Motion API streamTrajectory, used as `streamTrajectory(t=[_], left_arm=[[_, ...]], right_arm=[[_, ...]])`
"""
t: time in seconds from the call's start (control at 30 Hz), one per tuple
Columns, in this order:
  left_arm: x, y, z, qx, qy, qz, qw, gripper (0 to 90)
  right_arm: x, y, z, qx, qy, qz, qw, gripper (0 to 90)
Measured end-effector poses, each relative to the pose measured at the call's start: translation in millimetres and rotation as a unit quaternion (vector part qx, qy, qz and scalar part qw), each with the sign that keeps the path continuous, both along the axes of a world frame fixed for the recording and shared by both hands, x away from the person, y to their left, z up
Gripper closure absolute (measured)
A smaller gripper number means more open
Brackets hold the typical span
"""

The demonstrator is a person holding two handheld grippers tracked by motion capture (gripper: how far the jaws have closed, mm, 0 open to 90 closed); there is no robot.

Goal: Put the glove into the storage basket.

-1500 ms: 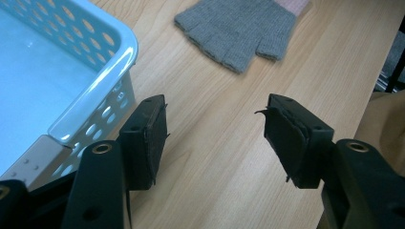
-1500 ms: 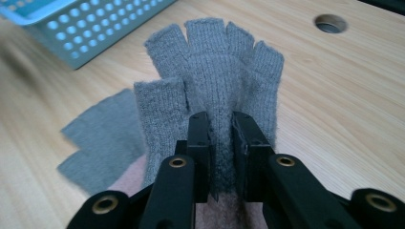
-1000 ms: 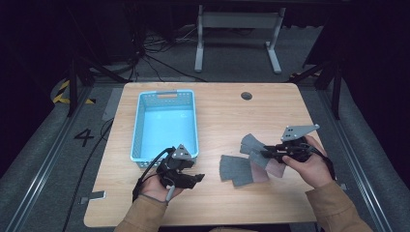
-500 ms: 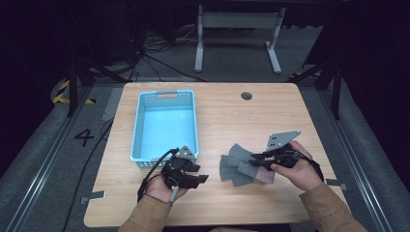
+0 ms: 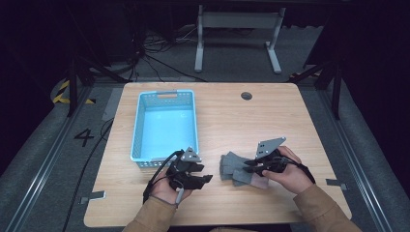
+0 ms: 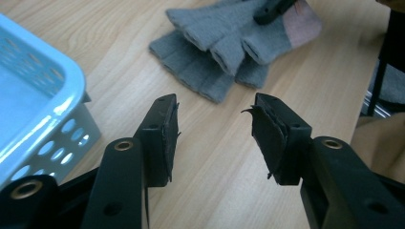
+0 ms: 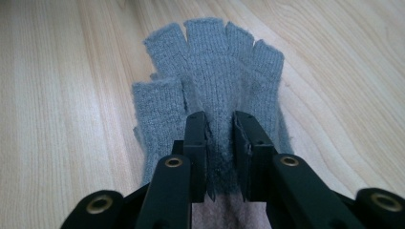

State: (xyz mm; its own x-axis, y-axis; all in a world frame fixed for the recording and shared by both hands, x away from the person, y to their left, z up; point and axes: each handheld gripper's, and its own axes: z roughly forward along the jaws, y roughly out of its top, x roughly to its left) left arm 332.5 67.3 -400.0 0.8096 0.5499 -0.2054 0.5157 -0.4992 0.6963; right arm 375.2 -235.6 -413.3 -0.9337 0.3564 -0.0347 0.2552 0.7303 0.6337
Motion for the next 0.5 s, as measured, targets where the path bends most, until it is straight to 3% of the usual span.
streamTrajectory(t=[0.17, 0.23, 0.3, 0.33, 0.5], left_arm=[[1.7, -2.1, -0.3, -0.002, 0.000, 0.005, 1.0000, 53.9], [3.0, -5.4, -1.5, 0.001, 0.003, 0.004, 1.0000, 53.9], [3.9, -7.6, -2.8, 0.006, 0.008, 0.000, 0.9999, 50.4], [4.0, -11.6, -4.9, 0.020, 0.002, -0.004, 0.9998, 50.0], [6.1, -18.0, -6.4, 0.025, -0.001, -0.008, 0.9997, 51.8]], right_arm=[[0.2, 1.4, -6.1, -0.005, 0.000, 0.001, 1.0000, 74.2], [-0.7, 0.1, -8.8, 0.003, -0.002, -0.006, 1.0000, 65.2], [-1.9, -3.6, -6.2, 0.013, -0.005, -0.016, 0.9998, 61.9], [-2.9, -6.2, -3.6, 0.017, -0.006, -0.021, 0.9996, 61.4], [-6.0, -21.2, 8.8, 0.027, -0.015, -0.047, 0.9984, 61.8]])
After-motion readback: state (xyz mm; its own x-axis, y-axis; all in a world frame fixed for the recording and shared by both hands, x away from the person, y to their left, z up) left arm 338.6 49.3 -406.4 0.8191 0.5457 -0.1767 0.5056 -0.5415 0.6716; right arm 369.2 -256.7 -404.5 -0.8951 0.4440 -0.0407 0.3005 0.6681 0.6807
